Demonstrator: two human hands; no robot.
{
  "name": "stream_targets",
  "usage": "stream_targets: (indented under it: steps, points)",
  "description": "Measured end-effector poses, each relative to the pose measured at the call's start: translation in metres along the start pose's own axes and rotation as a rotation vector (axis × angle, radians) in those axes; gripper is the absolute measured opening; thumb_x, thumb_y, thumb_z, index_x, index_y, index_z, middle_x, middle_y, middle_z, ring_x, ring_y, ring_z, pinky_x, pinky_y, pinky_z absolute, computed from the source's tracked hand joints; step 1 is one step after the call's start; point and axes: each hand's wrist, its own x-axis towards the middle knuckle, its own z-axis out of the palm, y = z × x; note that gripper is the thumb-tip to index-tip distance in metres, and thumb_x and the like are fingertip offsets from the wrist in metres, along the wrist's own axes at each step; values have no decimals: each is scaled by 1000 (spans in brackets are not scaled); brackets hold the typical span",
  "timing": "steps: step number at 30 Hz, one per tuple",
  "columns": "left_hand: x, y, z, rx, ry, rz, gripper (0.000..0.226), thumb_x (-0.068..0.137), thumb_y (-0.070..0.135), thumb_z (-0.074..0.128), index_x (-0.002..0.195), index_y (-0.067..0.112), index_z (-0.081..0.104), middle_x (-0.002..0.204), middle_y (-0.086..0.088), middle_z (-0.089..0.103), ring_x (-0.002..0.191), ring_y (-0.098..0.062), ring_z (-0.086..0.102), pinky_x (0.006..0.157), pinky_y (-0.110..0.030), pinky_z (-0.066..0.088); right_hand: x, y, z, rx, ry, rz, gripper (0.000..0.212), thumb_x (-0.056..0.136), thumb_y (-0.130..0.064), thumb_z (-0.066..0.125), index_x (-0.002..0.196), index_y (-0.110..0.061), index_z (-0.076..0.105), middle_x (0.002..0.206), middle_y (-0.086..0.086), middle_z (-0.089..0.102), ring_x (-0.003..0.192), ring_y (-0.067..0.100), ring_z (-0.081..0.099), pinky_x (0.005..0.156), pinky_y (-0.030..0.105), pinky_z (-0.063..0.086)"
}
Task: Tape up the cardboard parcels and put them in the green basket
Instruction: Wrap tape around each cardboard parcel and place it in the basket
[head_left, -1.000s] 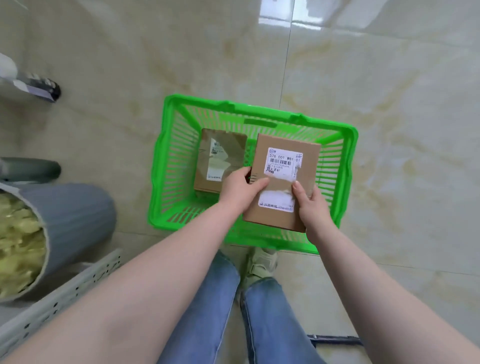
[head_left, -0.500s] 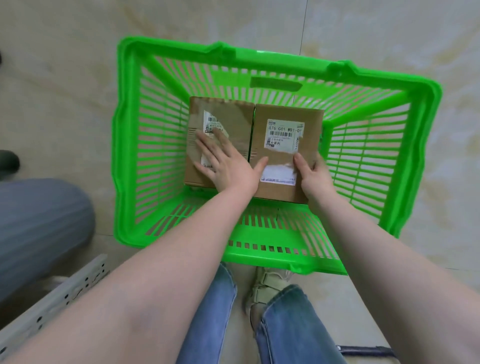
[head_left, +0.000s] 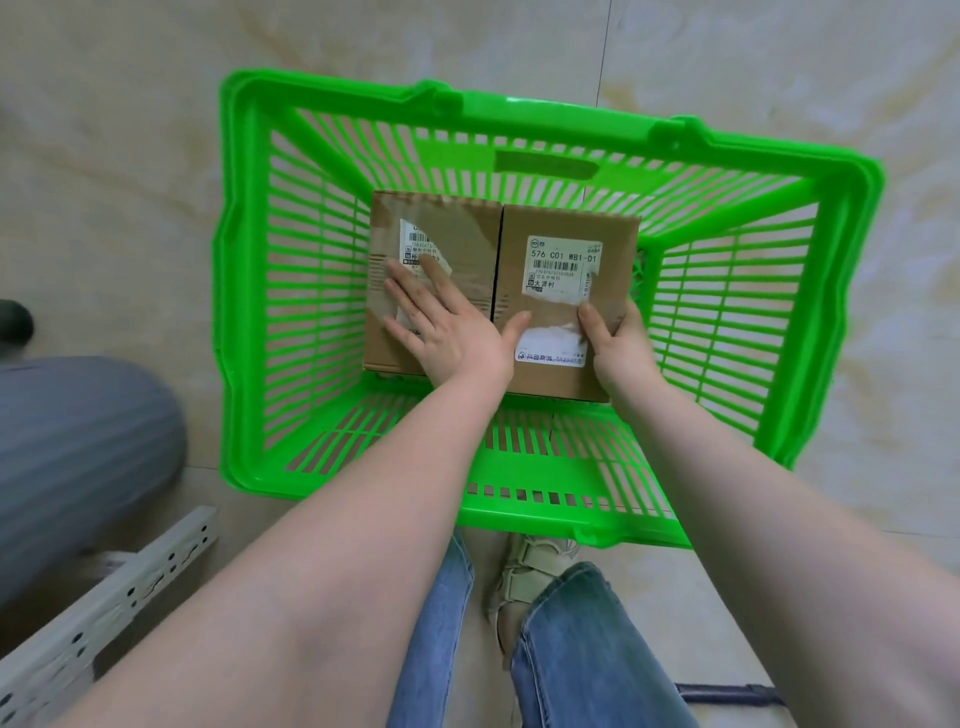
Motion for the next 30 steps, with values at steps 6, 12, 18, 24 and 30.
stream_targets:
  steps: [6, 12, 18, 24, 30]
  points:
    - [-12, 6, -15, -58, 63, 16, 111, 82, 66, 61, 157, 13, -3, 163, -22, -6, 152, -34, 2, 120, -50, -1, -11, -15, 2, -242, 192, 83, 81, 93, -42, 61, 151, -3, 21, 147, 20, 41, 136, 33, 40, 111, 41, 33]
    - [-41, -5, -63, -363, -44, 49, 59, 93, 40, 63, 143, 16, 41, 143, -11, 46, 128, -28, 48, 102, -40, 40, -68, -55, -6, -205, 224, 6, 23, 90, -31, 66, 107, -15, 63, 104, 4, 66, 105, 26, 62, 85, 35, 48]
    - [-115, -55, -168, -1054, -181, -112, 12, 93, 7, 63, 105, 6, 66, 100, -13, 70, 88, -16, 60, 81, -28, 50, -186, -125, -29, 205, -281, -69, 10, 91, -10, 67, 82, -14, 65, 77, 5, 66, 63, 7, 60, 63, 16, 50]
    - [-227, -136, -310, -1447, -79, -290, 15, 96, 3, 57, 90, 14, 63, 83, 0, 65, 74, -7, 60, 68, -17, 46, -333, -206, -51, 148, -562, -130, 6, 90, -9, 67, 86, -14, 68, 75, -3, 65, 67, 5, 59, 68, 17, 48]
    - [-357, -216, -394, -1780, 163, -411, 16, 99, 4, 54, 91, 14, 63, 85, 1, 66, 72, -4, 61, 66, -16, 48, -489, -257, -29, -38, -900, -256, 10, 90, -8, 67, 83, -16, 67, 72, -5, 66, 66, 5, 59, 71, 20, 47]
